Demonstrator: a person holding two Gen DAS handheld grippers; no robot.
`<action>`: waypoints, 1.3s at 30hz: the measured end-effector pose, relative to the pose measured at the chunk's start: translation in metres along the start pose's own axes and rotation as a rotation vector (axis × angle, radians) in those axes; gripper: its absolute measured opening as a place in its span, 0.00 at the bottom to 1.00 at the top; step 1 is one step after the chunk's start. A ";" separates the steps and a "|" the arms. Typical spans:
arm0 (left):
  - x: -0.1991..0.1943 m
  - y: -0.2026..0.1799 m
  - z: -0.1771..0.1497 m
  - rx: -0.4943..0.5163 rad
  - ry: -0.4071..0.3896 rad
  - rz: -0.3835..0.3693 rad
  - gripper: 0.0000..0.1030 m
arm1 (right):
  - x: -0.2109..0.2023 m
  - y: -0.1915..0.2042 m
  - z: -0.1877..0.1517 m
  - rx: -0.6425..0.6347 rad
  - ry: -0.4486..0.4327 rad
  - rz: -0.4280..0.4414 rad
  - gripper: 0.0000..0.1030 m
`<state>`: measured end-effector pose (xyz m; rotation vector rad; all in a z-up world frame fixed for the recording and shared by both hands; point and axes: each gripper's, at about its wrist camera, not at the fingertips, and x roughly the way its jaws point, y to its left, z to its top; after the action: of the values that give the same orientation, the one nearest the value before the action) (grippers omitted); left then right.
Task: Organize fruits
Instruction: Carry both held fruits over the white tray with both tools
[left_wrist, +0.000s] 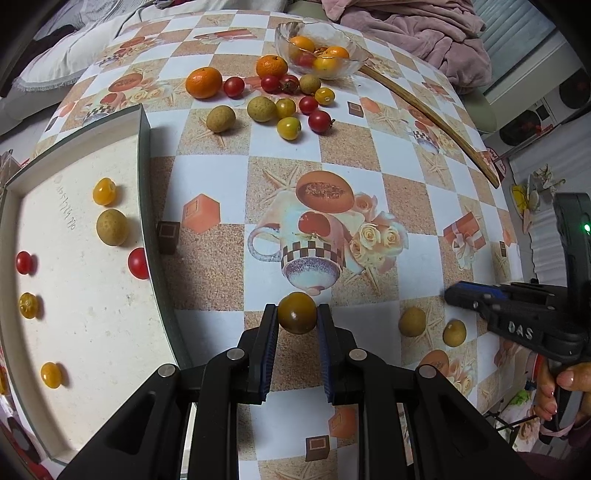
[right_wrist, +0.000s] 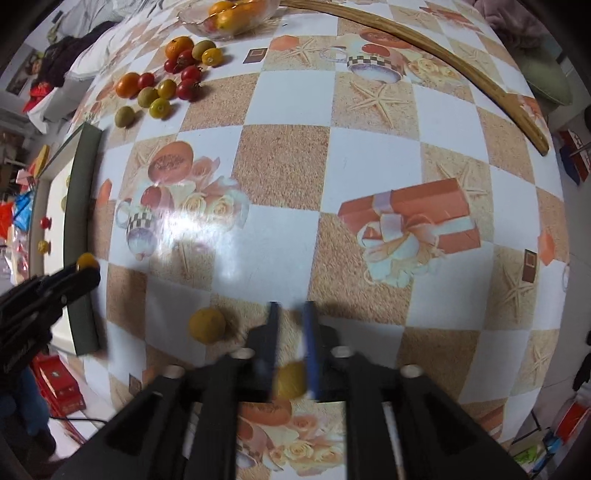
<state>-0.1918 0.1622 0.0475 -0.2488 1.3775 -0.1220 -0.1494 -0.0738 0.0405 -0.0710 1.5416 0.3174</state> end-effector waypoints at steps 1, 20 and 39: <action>0.000 0.000 0.000 -0.001 0.001 0.000 0.21 | -0.003 0.000 -0.002 -0.008 -0.006 -0.002 0.41; -0.016 0.013 -0.004 -0.032 -0.026 0.011 0.21 | 0.006 0.078 -0.005 -0.207 0.016 -0.014 0.26; -0.062 0.125 -0.067 -0.283 -0.062 0.151 0.22 | -0.004 0.231 0.046 -0.439 -0.026 0.158 0.26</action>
<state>-0.2764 0.2902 0.0642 -0.3801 1.3451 0.2062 -0.1619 0.1575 0.0817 -0.2884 1.4317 0.7760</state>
